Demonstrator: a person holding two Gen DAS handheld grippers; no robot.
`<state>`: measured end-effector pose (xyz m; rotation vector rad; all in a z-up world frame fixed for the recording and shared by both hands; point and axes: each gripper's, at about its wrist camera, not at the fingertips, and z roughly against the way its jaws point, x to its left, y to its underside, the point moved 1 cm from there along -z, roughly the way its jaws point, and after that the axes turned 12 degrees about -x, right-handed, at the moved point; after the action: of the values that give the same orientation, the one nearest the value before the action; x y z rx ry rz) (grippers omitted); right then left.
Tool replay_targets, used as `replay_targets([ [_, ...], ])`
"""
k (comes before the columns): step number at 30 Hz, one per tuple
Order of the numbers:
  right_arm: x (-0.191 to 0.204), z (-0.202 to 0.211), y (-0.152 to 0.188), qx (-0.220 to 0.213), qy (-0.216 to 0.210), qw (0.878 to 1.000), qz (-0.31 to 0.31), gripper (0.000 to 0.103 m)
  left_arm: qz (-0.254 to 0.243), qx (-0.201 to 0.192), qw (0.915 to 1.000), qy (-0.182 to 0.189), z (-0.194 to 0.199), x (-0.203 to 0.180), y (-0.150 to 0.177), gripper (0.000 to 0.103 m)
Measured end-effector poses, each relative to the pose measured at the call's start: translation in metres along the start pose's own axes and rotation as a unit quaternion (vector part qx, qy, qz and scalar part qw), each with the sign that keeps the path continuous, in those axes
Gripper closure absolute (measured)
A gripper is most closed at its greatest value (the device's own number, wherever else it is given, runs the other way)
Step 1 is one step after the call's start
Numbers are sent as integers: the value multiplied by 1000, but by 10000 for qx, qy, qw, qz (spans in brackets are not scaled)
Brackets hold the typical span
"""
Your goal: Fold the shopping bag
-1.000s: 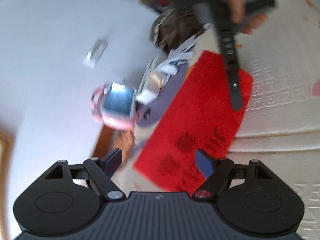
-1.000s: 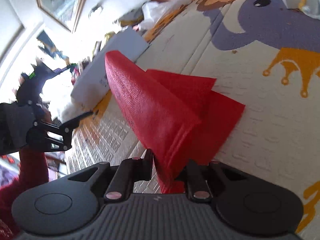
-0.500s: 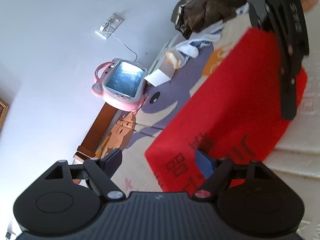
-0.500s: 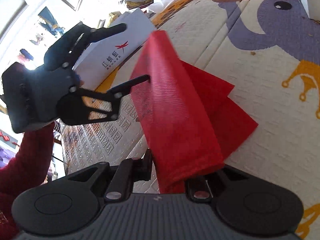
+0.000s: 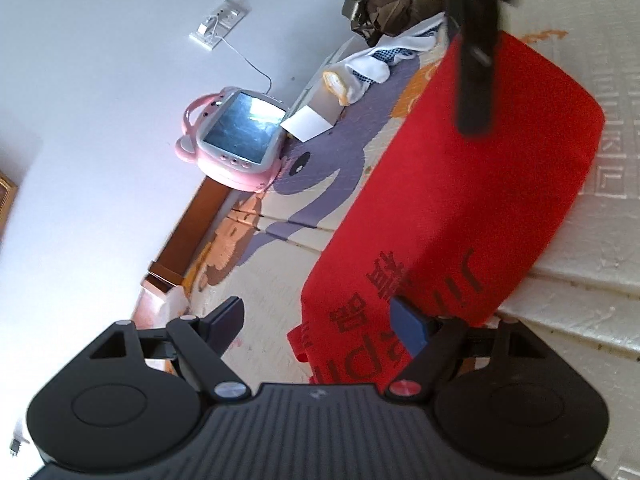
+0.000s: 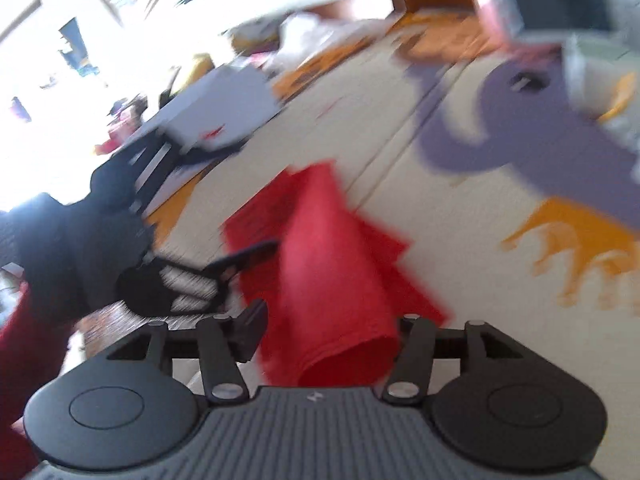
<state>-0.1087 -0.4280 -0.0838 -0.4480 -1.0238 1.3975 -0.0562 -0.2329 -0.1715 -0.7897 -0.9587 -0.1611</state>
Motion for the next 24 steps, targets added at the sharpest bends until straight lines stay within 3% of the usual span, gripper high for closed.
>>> replay_targets([
  [2, 0, 12, -1, -387, 329, 9986, 110, 45, -183, 2, 9998, -90, 1, -5, -3, 23],
  [3, 2, 27, 0, -791, 671, 9943, 244, 45, -205, 5, 9997, -90, 1, -5, -3, 23],
  [6, 20, 53, 1, -1635, 1813, 9686, 461, 34, -109, -3, 9999, 36, -1, 0, -2, 23],
  [8, 33, 60, 1, -1872, 1812, 9643, 469, 30, -46, -9, 9999, 119, -2, 3, -1, 23],
  [10, 54, 57, 7, -1875, 1179, 9706, 944, 30, 23, 9, 9999, 150, -2, 5, -1, 23],
  [11, 59, 55, 9, -1890, 1152, 9689, 1106, 31, 89, 35, 9998, 149, -2, 6, -1, 23],
  [13, 74, 34, 22, -1661, 1531, 9595, 1681, 34, 137, 64, 9998, 111, -2, 6, -2, 23],
  [14, 76, 25, 24, -1528, 1615, 9581, 1805, 43, 141, 80, 9998, 70, -2, 4, -2, 23],
  [15, 73, 9, 29, -1177, 1714, 9585, 1948, 48, 140, 93, 9999, 37, -2, 3, -2, 23],
  [17, 60, -9, 33, -713, 1541, 9708, 1694, 62, 63, 117, 9999, -34, 0, -1, -4, 23],
  [18, 55, -17, 34, -585, 1432, 9763, 1514, 62, 40, 120, 9999, -49, 1, -2, -4, 23],
  [21, 45, -29, 38, -373, 1390, 9772, 1560, 62, -47, 91, 9999, 16, 8, -2, -5, 23],
  [24, 34, -33, 34, -495, 894, 9734, 2051, 61, 340, -178, 9983, 440, 27, 13, -10, 22],
])
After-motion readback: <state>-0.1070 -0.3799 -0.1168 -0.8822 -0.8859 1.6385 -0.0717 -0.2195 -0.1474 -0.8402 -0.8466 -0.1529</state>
